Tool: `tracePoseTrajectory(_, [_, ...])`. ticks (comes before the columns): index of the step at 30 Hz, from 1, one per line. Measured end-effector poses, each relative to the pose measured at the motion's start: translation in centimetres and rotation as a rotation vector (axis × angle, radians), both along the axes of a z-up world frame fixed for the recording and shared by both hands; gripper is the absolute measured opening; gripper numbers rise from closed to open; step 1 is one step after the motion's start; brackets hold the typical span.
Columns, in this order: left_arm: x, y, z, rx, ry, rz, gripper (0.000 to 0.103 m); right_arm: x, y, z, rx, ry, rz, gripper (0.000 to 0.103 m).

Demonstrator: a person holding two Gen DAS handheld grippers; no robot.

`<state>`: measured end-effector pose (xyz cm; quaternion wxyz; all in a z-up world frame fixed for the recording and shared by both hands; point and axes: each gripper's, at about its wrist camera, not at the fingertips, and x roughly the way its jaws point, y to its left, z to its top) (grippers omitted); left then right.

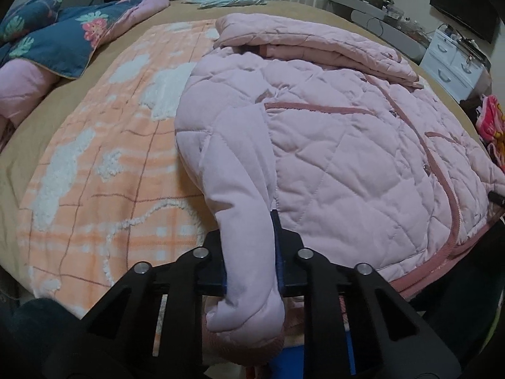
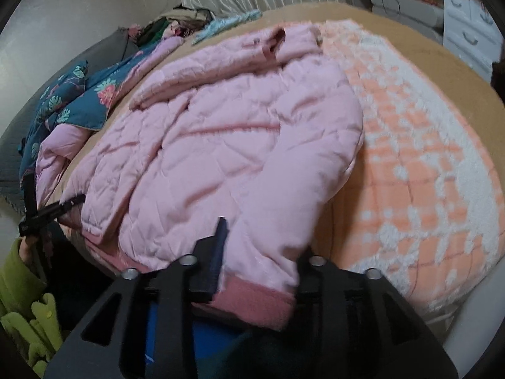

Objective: Fold large clothes

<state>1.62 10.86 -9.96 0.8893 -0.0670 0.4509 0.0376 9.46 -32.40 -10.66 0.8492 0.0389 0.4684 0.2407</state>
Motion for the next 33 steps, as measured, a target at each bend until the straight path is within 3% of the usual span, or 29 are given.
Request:
tracePoseTrajectory(3, [0.2, -0.1, 0.8, -0.005, -0.028, -0.001, 0.009, 0.0, 0.2, -0.8, -0.018, 0.011, -0.007, 0.038])
tracePoseTrajectory(5, [0.3, -0.1, 1.1, -0.006, -0.034, -0.007, 0.008, -0.4, 0.3, 0.0, -0.028, -0.024, -0.014, 0.021])
tracePoseTrajectory(8, [0.3, -0.3, 1.9, 0.001, -0.060, -0.023, 0.007, -0.9, -0.4, 2.2, 0.041, -0.111, -0.035, 0.016])
tracePoseTrajectory(10, [0.2, -0.1, 2.6, -0.007, -0.084, -0.025, 0.007, -0.9, -0.3, 4.6, 0.104, -0.174, -0.050, 0.015])
tracePoseTrajectory(13, [0.6, 0.2, 4.0, -0.011, -0.116, -0.028, 0.006, -0.5, 0.3, 8.3, 0.111, -0.275, -0.041, 0.014])
tracePoseTrajectory(17, [1.4, 0.3, 6.9, -0.016, -0.183, -0.033, 0.006, 1.0, 0.8, 11.9, 0.135, -0.318, -0.045, 0.014])
tracePoseTrajectory(33, [5.7, -0.1, 13.9, -0.027, -0.316, -0.012, 0.006, 5.2, -0.9, 15.4, 0.233, -0.331, -0.128, 0.014])
